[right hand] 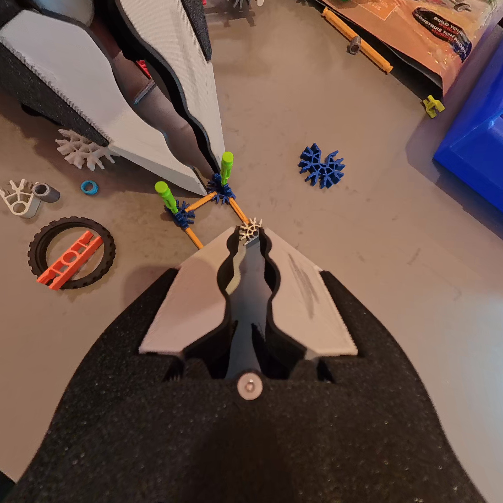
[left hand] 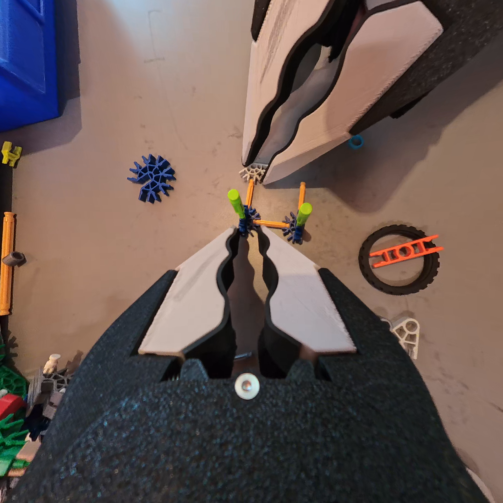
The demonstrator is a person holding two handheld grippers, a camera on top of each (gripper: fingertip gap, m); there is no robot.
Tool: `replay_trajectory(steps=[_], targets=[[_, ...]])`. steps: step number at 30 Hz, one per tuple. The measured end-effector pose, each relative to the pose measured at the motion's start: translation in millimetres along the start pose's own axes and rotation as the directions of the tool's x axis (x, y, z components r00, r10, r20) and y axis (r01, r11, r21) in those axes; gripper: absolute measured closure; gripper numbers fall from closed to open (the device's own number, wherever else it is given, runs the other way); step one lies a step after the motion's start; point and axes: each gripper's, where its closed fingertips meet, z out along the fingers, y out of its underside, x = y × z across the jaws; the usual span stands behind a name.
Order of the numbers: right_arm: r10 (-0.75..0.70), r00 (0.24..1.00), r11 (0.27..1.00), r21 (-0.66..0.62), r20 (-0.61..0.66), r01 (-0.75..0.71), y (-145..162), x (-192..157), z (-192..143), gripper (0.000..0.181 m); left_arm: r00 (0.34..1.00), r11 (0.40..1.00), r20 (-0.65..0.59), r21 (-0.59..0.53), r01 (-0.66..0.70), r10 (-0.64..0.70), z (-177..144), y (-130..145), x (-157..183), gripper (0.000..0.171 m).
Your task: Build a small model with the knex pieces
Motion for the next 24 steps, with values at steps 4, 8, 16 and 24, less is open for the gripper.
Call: replay_trajectory(steps=[4, 8, 16, 24], targets=[[-0.006, 1.0, 1.0, -0.006, -0.002, 0.006, 0.4, 0.9, 0.4, 0.167, 1.0, 1.0, 0.002, 0.005, -0.01, 0.01, 0.9, -0.3, 0.6, 0.161], [-0.005, 1.0, 1.0, -0.009, -0.005, 0.005, 0.3, 1.5, 1.2, 0.167, 1.0, 1.0, -0.001, 0.007, -0.016, 0.016, 0.8, -0.3, 0.7, 0.161], [-0.009, 1.0, 1.0, -0.017, -0.011, 0.009, -0.2, 2.8, 2.0, 0.167, 1.0, 0.999, 0.001, 0.009, -0.032, 0.032, 0.7, -0.3, 0.8, 0.161], [-0.014, 1.0, 1.0, -0.018, -0.013, 0.014, -0.9, 4.0, 2.8, 0.167, 0.999, 0.999, -0.003, 0.009, -0.033, 0.033, 0.6, -0.1, 0.0, 0.161]])
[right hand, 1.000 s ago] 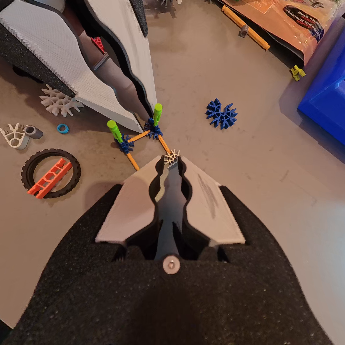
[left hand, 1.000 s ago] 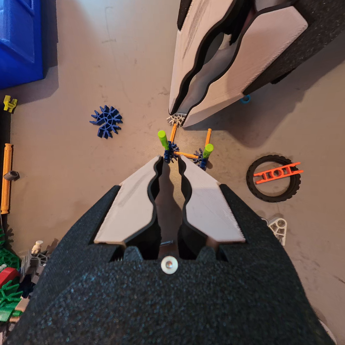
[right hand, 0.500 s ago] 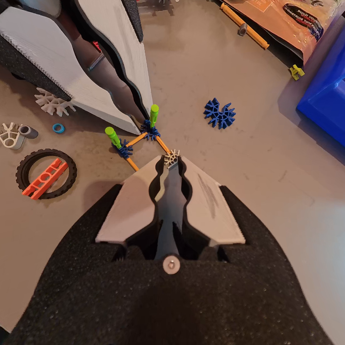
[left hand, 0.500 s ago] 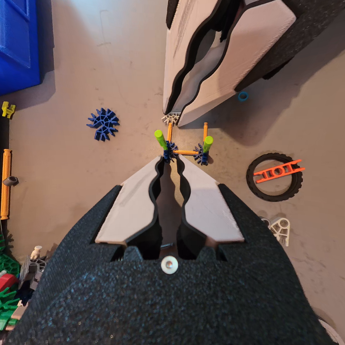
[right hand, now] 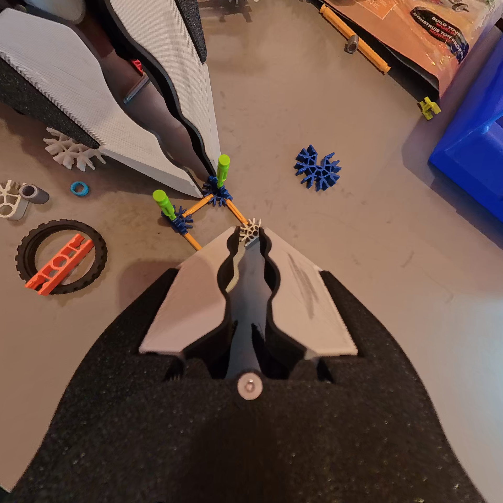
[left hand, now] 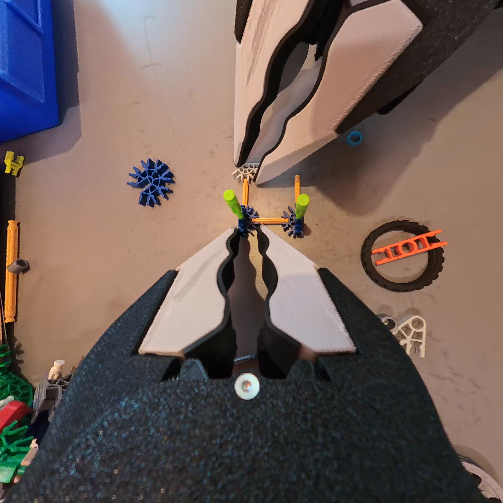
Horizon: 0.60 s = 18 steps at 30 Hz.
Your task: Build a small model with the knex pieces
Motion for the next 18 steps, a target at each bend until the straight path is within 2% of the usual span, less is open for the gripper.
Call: replay_trajectory(steps=[11, 18], targets=[[-0.025, 1.0, 1.0, -0.004, 0.009, 0.025, -0.4, 0.3, -1.0, 0.167, 1.0, 1.0, -0.008, 0.005, 0.008, -0.008, 0.3, 0.0, 0.0, 0.161], [-0.143, 0.986, 0.99, 0.029, 0.082, 0.141, -5.0, -4.5, -4.7, 0.167, 1.0, 1.0, -0.014, 0.006, 0.005, -0.005, 0.3, -0.1, 0.0, 0.161]])
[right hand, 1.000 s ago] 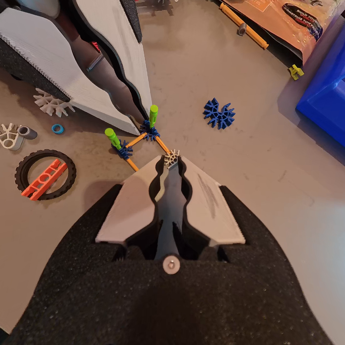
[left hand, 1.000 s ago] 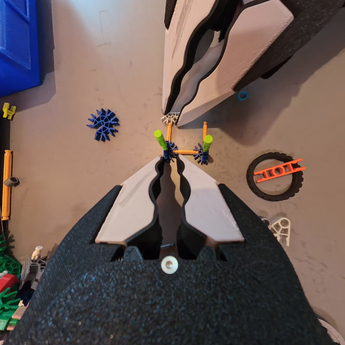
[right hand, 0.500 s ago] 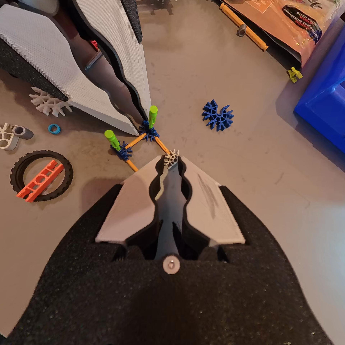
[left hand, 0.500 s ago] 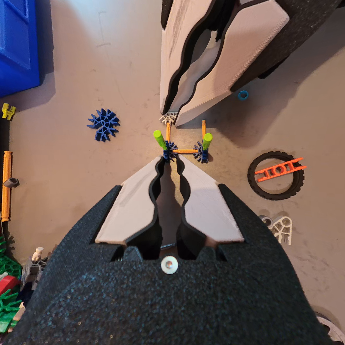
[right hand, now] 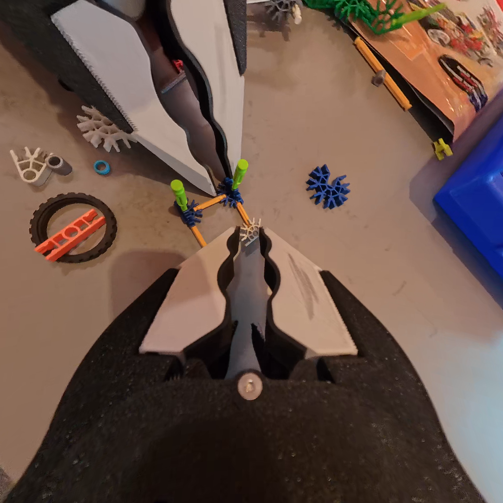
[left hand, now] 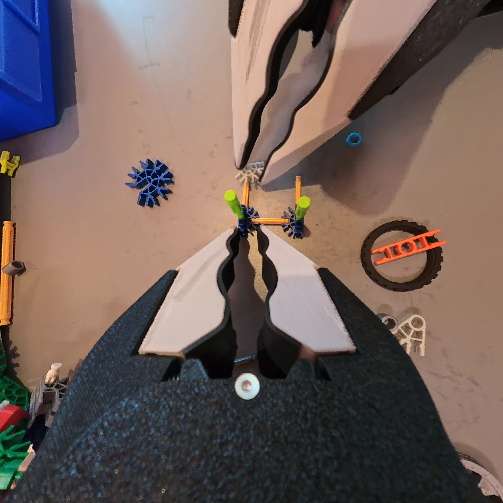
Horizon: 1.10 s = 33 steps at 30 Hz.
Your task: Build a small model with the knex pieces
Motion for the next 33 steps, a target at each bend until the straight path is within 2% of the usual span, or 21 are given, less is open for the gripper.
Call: replay_trajectory(steps=[6, 12, 23, 33], targets=[[-0.174, 0.977, 0.985, 0.024, 0.126, 0.173, -2.0, -6.5, -4.2, 0.167, 1.0, 1.0, -0.01, -0.004, -0.014, 0.014, -0.2, 0.4, 0.1, 0.161], [-0.271, 0.933, 0.962, 0.045, 0.236, 0.268, -1.1, -15.8, -4.6, 0.167, 0.999, 0.999, -0.033, -0.005, -0.039, 0.039, -1.4, 1.6, 0.6, 0.161], [-0.356, 0.894, 0.93, 0.015, 0.271, 0.366, -3.5, -7.9, -2.6, 0.167, 0.992, 0.994, -0.079, -0.024, -0.104, 0.102, -2.4, 2.9, 2.3, 0.161], [-0.364, 0.885, 0.925, 0.005, 0.292, 0.379, 3.2, -10.7, 0.9, 0.167, 0.988, 0.994, -0.112, -0.022, -0.11, 0.107, -3.8, 4.7, 3.1, 0.161]])
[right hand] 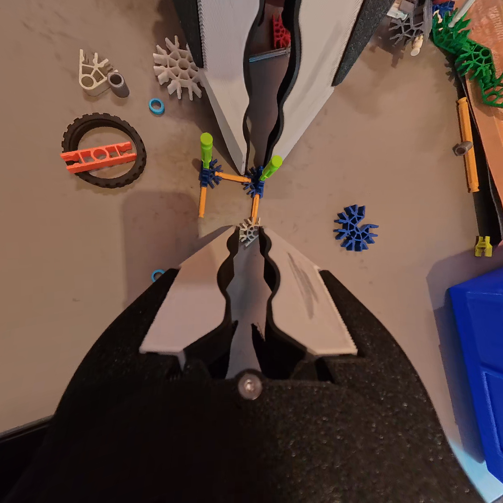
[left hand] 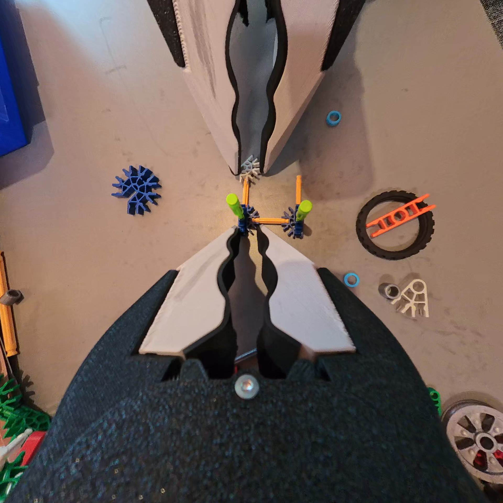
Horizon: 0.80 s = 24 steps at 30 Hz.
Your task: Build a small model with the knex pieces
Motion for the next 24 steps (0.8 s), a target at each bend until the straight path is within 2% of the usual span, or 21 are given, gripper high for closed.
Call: replay_trajectory(steps=[13, 19, 24], targets=[[-0.016, 1.0, 1.0, -0.008, -0.006, 0.015, 0.3, -1.4, -0.2, 0.167, 1.0, 1.0, -0.005, 0.003, -0.002, 0.002, -0.2, 0.1, 0.1, 0.161], [-0.003, 1.0, 1.0, -0.013, -0.024, 0.003, -0.1, 0.1, -1.7, 0.159, 1.0, 1.0, -0.007, 0.004, -0.002, 0.002, -0.3, 0.2, 0.1, 0.161], [0.013, 0.999, 0.999, 0.031, -0.037, -0.012, -7.8, 2.1, -6.3, 0.164, 1.0, 1.0, -0.009, 0.006, -0.001, 0.002, -0.3, 0.3, 0.1, 0.161]])
